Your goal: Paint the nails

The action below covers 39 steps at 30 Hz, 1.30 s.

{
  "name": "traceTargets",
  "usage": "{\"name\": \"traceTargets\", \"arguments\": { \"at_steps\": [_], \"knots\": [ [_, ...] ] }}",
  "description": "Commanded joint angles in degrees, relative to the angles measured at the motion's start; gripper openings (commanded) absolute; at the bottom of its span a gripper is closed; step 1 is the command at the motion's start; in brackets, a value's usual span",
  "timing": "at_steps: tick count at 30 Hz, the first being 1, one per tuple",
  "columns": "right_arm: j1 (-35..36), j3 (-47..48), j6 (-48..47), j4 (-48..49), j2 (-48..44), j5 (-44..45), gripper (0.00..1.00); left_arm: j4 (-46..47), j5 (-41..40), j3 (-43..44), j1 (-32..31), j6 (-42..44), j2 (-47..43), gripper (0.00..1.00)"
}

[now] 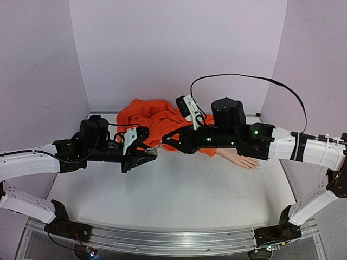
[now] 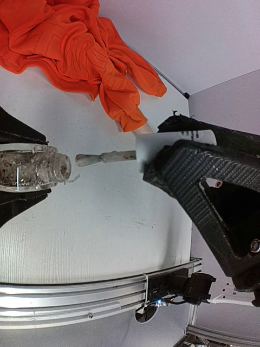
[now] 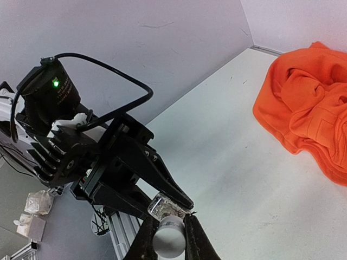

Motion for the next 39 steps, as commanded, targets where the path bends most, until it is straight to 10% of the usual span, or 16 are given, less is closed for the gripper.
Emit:
{"name": "traceTargets", "arguments": {
  "at_steps": [1, 39],
  "knots": [
    [0.55, 2.34, -0.24, 3.58, 0.85, -1.74, 0.00, 1.45, 0.67, 1.06, -0.20, -0.16, -1.27, 0.00],
    [0.75, -2.02, 1.10, 4.90, -1.39, -0.55, 0.00, 1.27, 0.52, 1.04, -0.46, -0.10, -1.22, 0.00]
  ]
}}
